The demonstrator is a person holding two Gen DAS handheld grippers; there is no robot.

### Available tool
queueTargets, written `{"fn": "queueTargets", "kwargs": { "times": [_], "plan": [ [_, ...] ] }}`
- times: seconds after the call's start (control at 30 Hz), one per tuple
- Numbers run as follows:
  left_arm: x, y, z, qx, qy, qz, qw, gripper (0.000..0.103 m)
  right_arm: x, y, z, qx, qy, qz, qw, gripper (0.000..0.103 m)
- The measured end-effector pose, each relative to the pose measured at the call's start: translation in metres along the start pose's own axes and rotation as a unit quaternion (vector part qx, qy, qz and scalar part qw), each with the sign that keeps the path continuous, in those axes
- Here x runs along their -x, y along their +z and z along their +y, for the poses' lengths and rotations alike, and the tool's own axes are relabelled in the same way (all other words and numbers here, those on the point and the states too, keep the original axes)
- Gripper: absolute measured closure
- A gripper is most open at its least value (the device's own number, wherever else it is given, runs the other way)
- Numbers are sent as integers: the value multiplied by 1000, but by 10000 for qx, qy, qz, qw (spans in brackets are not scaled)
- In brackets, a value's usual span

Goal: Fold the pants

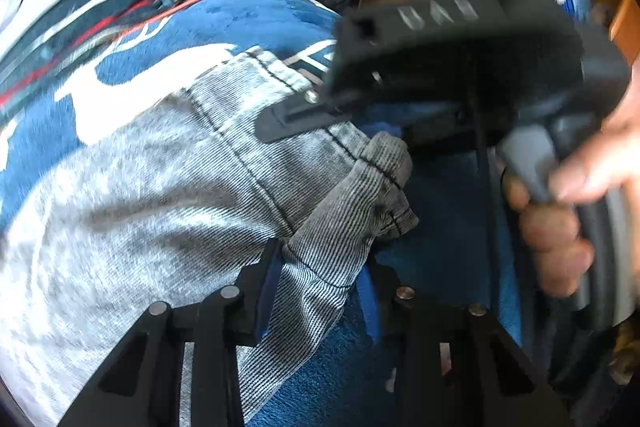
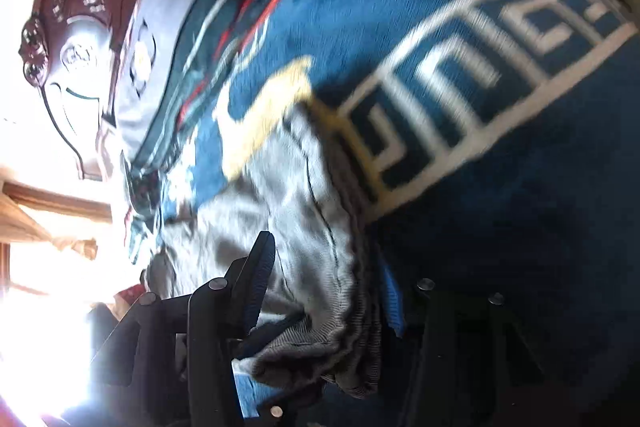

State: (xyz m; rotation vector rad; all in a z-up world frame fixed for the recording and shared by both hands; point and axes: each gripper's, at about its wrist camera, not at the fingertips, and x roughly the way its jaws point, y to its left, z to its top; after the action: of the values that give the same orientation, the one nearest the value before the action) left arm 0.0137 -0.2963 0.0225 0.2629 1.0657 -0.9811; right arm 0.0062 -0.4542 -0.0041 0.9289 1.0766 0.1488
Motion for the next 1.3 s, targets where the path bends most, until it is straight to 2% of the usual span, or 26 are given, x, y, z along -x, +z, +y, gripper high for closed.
{"fn": "queueTargets", "kwargs": {
  "times": [0.03, 0.1, 0.13, 0.17, 0.23, 0.33, 0.43, 0.5, 0.57, 0.63, 0.73, 1.1, 1.3],
  "plan": [
    [2, 0, 9, 241, -179, -23, 9995, 67, 0, 0, 1, 13, -14, -7, 10000, 56],
    [5, -1, 21, 633, -488, -49, 9968, 67, 3, 0, -4, -194, 45, -48, 9998, 67],
    [5, -2, 24, 694, -552, -50, 9960, 67, 4, 0, -7, -270, 23, -64, 9996, 77],
    [5, -2, 24, 678, -557, -48, 9961, 67, 4, -1, -10, -333, -5, -92, 9994, 83],
    [6, -3, 19, 537, -458, -40, 9975, 66, 6, -2, -11, -367, 2, -149, 9992, 85],
    [8, -4, 6, 342, -317, -34, 9989, 57, 9, -4, -1, -179, -55, -261, 9995, 85],
    [6, -4, -5, 71, -114, -31, 9999, 49, 11, -6, 6, -159, 176, -325, 9992, 86],
    [5, -5, -12, -73, 70, -26, 9999, 49, 12, -6, 9, -137, 309, -326, 9989, 86],
    [3, -5, -15, -123, 165, -24, 9998, 51, 11, -7, 12, -96, 323, -319, 9989, 86],
    [2, -5, -17, -132, 288, -41, 9995, 62, 10, -6, 11, -123, 332, -321, 9989, 86],
    [6, -6, -12, -66, 303, -80, 9995, 70, 9, -6, 11, -208, 428, -323, 9983, 86],
    [25, -15, -13, -42, 251, -175, 9995, 77, 14, -11, 27, 28, 516, -529, 9973, 86],
    [31, -14, -9, 12, 167, -251, 9995, 81, 16, -14, 38, 170, 336, -631, 9973, 86]
  ]
}}
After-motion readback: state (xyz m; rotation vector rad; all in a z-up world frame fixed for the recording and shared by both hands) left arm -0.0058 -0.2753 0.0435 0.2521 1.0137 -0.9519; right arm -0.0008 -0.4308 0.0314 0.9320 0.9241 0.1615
